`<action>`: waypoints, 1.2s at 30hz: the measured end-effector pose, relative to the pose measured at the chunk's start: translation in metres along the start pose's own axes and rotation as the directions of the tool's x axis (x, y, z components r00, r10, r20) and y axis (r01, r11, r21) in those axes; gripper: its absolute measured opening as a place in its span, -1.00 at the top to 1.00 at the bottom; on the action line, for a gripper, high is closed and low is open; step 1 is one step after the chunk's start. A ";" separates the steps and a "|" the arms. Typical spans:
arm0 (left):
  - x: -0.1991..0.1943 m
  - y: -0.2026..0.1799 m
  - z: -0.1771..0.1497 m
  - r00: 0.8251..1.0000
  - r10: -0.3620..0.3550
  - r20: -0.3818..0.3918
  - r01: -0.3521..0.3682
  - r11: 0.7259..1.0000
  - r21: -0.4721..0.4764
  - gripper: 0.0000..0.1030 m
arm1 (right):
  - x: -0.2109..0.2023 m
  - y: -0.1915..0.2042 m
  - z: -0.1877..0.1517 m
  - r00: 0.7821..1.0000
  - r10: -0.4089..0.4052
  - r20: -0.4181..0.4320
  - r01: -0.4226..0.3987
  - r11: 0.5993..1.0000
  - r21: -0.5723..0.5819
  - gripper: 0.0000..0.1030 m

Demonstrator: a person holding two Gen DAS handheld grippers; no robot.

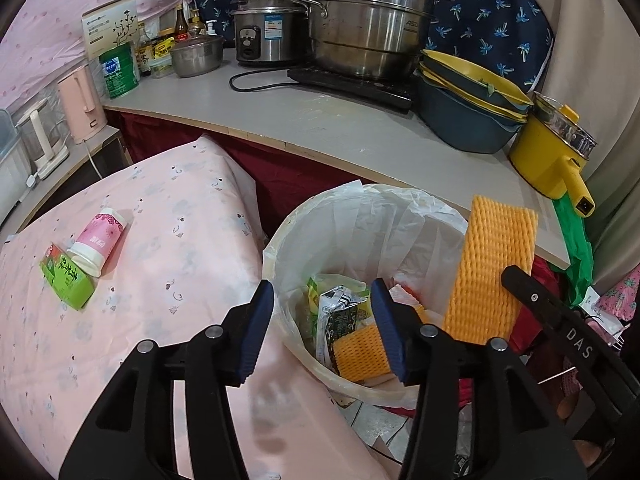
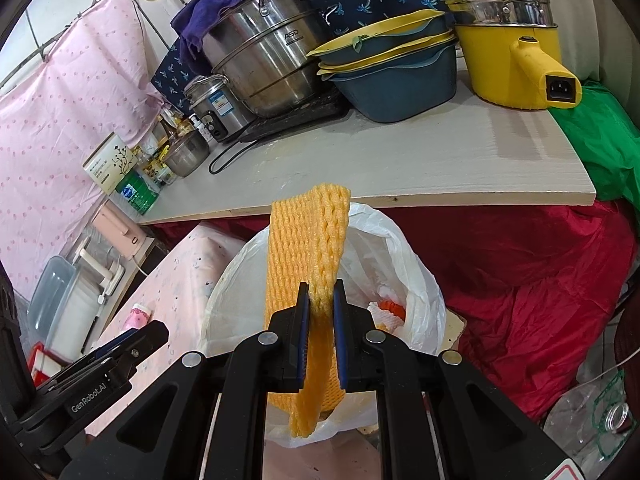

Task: Collect trash
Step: 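Open the left tool to drop its sleeve while the right tool releases the other sleeve, then move both open tools back over the green carton and pink cup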

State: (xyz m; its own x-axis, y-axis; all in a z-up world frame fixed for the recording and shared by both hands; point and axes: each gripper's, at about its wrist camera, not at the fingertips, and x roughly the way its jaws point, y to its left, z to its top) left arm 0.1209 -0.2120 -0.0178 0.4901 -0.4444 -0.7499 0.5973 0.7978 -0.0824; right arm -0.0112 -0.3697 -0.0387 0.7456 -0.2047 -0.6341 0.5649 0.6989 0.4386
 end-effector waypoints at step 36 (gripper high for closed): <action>-0.024 0.066 -0.010 0.998 0.063 0.028 -0.059 0.990 -0.125 -0.26 | -0.002 0.068 -0.005 0.999 0.048 0.002 -0.048 0.994 -0.103 0.52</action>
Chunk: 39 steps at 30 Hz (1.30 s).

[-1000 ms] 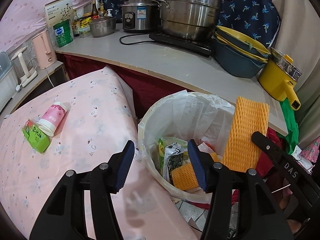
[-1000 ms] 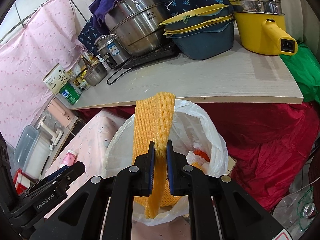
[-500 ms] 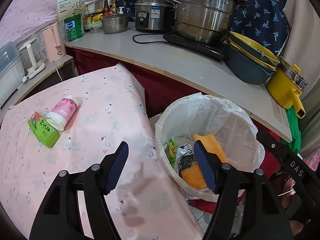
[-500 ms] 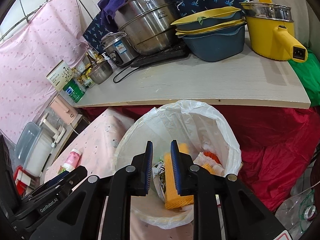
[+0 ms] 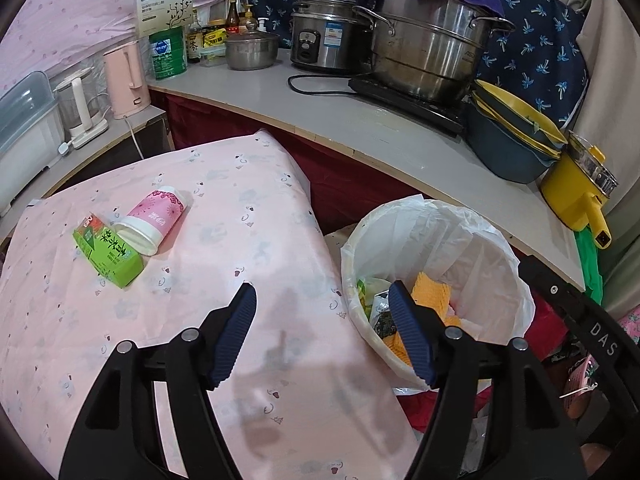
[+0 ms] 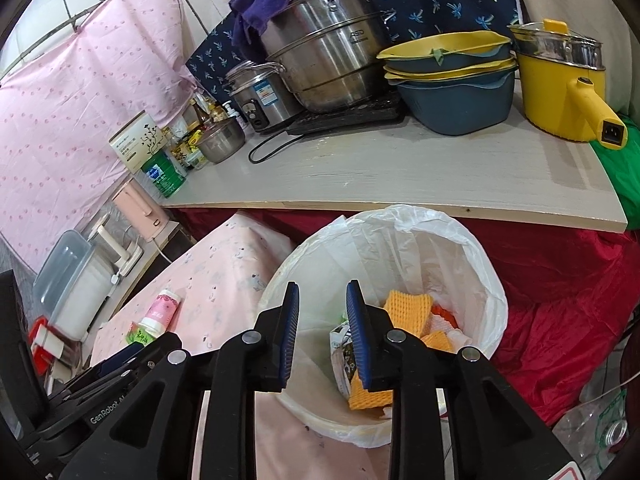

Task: Collect trash
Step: 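Move both open tools back over the green carton and pink cup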

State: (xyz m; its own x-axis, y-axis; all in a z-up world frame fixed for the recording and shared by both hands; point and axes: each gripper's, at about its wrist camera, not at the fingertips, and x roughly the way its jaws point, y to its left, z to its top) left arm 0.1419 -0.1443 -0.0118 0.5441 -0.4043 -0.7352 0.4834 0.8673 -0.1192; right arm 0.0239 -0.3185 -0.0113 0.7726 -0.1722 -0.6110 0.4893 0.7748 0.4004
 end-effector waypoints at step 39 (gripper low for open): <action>-0.024 0.216 -0.028 0.972 0.232 -0.031 -0.232 0.938 -0.257 -0.27 | 0.078 0.198 -0.072 0.974 0.126 -0.188 -0.177 0.941 -0.289 0.23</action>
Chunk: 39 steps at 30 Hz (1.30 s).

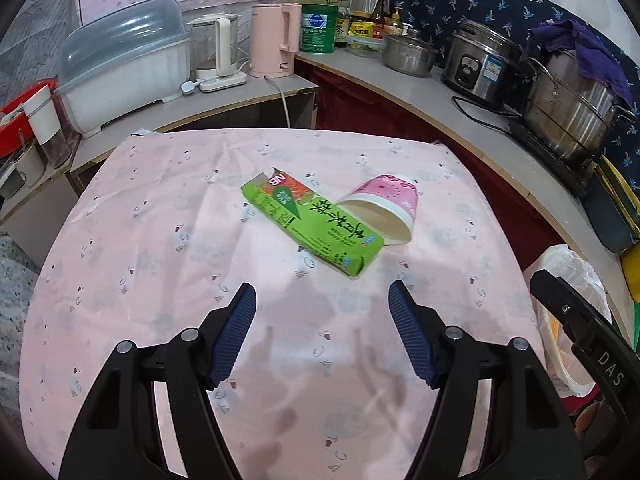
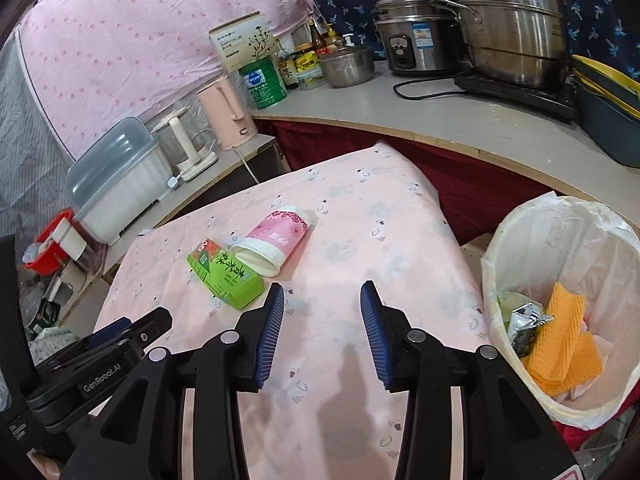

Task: Collect trash
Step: 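Move both open tools back over the green carton and pink cup, then grasp the green tea carton with the left tool while the right tool grasps the pink cup rim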

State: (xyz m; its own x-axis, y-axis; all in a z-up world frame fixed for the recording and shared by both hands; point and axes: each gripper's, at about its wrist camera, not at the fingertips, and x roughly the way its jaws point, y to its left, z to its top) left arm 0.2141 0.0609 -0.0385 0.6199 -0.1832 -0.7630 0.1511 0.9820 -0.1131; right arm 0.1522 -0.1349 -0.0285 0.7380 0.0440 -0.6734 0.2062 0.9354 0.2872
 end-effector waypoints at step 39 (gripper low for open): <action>0.098 0.019 0.049 0.996 0.028 -0.087 -0.036 0.996 -0.087 -0.72 | 0.146 0.005 0.035 0.998 -0.021 -0.066 0.023 0.999 0.030 0.90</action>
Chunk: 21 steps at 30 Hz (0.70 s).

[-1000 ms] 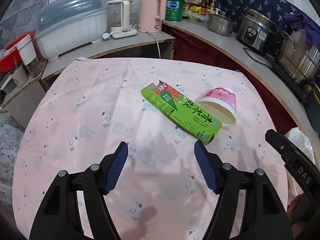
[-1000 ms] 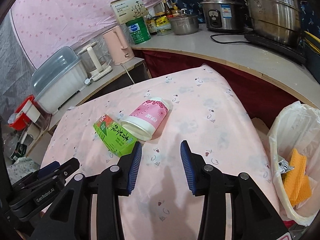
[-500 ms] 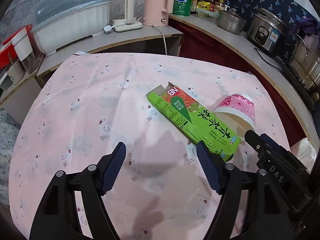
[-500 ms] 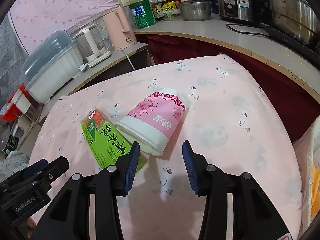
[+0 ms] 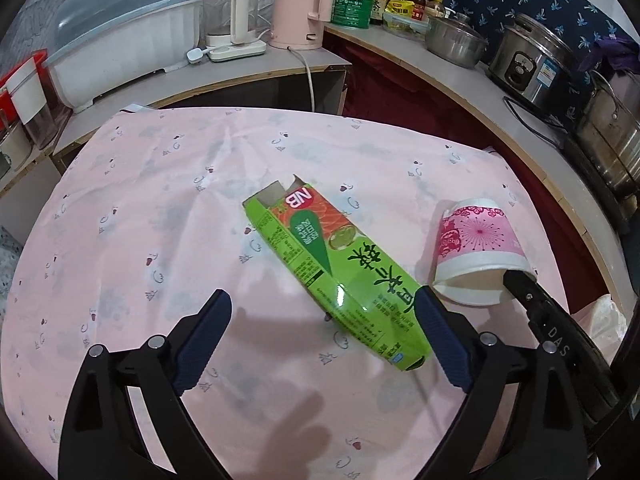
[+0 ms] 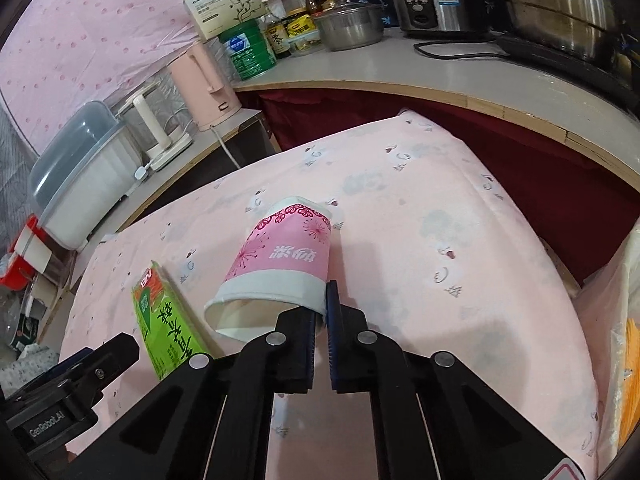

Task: Collect trash
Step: 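Grasp the green tea carton with the left tool while the right tool grasps the pink cup rim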

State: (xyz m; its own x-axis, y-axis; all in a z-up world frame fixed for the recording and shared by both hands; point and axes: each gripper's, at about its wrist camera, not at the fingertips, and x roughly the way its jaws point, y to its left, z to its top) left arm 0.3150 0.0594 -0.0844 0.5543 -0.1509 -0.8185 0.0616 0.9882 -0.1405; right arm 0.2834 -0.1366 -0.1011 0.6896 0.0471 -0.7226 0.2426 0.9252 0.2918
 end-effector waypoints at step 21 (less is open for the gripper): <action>0.052 -0.037 0.004 0.994 0.097 -0.059 -0.096 0.995 0.016 -0.20 | -0.015 -0.034 -0.006 0.999 0.030 0.014 -0.031 0.997 0.064 0.91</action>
State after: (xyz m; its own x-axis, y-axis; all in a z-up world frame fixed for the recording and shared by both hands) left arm 0.3449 0.0148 -0.1196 0.5077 -0.0560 -0.8597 0.0210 0.9984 -0.0526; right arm 0.2604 -0.1668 -0.1040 0.7063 0.0696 -0.7045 0.2640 0.8975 0.3534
